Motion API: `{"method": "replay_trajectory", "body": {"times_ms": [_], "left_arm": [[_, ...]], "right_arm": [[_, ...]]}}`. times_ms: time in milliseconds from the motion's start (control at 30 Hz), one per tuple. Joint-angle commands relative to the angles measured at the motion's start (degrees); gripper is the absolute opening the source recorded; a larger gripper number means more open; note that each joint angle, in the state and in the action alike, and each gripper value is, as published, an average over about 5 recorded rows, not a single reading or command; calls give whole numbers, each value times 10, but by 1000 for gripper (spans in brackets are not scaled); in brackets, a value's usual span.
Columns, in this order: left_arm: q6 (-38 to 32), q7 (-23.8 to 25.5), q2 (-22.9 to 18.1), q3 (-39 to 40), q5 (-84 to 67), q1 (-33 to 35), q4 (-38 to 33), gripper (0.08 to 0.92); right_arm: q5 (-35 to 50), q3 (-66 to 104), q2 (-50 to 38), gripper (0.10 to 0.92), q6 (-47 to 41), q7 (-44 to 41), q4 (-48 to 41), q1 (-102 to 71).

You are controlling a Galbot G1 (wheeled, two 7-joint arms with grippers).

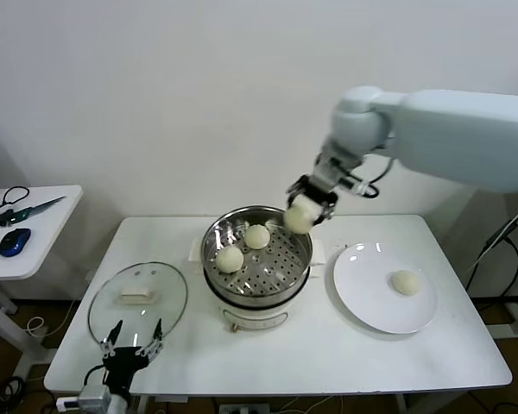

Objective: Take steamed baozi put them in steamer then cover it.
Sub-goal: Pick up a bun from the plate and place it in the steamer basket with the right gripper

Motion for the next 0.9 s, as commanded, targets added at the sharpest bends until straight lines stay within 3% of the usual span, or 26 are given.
{"method": "replay_trajectory", "body": {"times_ms": [33,900], "left_arm": [[-1,0,1,-2,-3,1,-1,823],[-4,-2,0,-4,-8,6,-4,823]], "right_arm": [[-129,3,91,670,63,38,46,-83],[-216,11,115,674,43,68,-41,-186]]}}
